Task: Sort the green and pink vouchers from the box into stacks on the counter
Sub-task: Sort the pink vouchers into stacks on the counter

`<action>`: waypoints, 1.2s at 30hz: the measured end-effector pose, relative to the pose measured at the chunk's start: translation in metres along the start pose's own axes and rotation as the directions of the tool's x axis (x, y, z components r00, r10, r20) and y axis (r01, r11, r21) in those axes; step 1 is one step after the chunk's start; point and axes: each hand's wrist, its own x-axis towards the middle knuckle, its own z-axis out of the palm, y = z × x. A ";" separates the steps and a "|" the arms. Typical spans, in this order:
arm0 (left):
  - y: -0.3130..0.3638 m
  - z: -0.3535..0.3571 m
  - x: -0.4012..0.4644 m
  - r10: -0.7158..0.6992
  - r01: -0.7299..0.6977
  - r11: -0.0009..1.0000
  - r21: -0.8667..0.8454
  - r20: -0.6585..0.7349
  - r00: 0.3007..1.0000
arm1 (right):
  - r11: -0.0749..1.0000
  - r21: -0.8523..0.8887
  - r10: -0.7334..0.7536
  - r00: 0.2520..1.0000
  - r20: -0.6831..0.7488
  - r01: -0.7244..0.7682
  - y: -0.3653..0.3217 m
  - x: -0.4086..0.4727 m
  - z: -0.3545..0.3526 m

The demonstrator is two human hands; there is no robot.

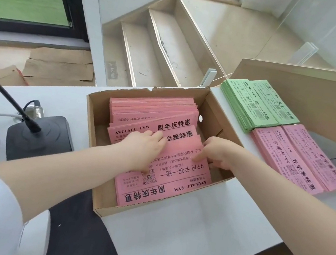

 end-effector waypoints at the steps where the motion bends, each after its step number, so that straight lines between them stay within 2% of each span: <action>1: 0.000 0.000 0.001 -0.007 0.006 1.000 -0.020 -0.008 1.000 | 1.000 0.004 -0.024 1.000 -0.004 0.024 0.001 -0.004 -0.002; 4: -0.002 -0.004 0.003 -0.051 0.043 0.967 -0.250 -0.029 0.998 | 0.983 -0.015 -0.182 0.979 -0.094 0.181 0.003 -0.016 -0.009; 7: -0.012 -0.014 0.003 -0.113 0.069 0.848 -0.526 -0.052 0.992 | 0.911 -0.088 -0.412 0.887 -0.209 0.403 0.005 -0.026 -0.010; 10: -0.019 -0.020 0.001 -0.113 0.042 0.753 -0.656 -0.065 0.991 | 0.842 -0.099 -0.537 0.805 -0.252 0.531 0.010 -0.034 -0.008; 14: -0.012 -0.023 -0.007 -0.095 -0.007 0.683 -0.731 -0.099 0.991 | 0.783 0.039 -0.589 0.760 -0.275 0.621 0.010 -0.045 -0.004; 17: -0.008 -0.022 -0.008 -0.081 -0.029 0.681 -0.732 -0.115 0.990 | 0.762 0.086 -0.595 0.747 -0.295 0.641 0.008 -0.051 -0.004; 20: -0.011 -0.024 -0.014 -0.102 -0.058 0.672 -0.738 -0.170 0.980 | 0.791 0.095 -0.571 0.785 -0.240 0.605 0.010 -0.053 -0.010; 22: -0.017 -0.027 -0.021 -0.141 -0.079 0.627 -0.775 -0.213 0.967 | 0.812 0.121 -0.536 0.812 -0.231 0.571 0.013 -0.053 -0.015; 25: -0.024 -0.034 -0.033 -0.253 -0.135 0.437 -0.889 -0.266 0.930 | 0.756 0.353 -0.485 0.834 -0.264 0.552 0.016 -0.053 -0.017; 27: -0.024 -0.038 -0.040 -0.326 -0.210 0.203 -0.956 -0.268 0.906 | 0.678 0.501 -0.466 0.842 -0.272 0.538 0.015 -0.056 -0.012; 29: -0.021 -0.043 -0.041 -0.379 -0.274 -0.018 -0.962 -0.247 0.892 | 0.643 0.517 -0.511 0.819 -0.259 0.565 0.010 -0.060 0.000; 30: -0.018 -0.046 -0.041 -0.402 -0.301 -0.098 -0.949 -0.239 0.884 | 0.640 0.492 -0.547 0.799 -0.248 0.591 0.006 -0.063 0.008; 32: -0.007 -0.055 -0.039 -0.429 -0.351 -0.184 -0.918 -0.246 0.869 | 0.605 0.456 -0.611 0.748 -0.261 0.653 -0.005 -0.069 0.021; 36: 0.018 -0.076 -0.040 -0.439 -0.460 -0.194 -0.867 -0.342 0.831 | 0.476 0.383 -0.709 0.603 -0.365 0.792 -0.019 -0.087 0.023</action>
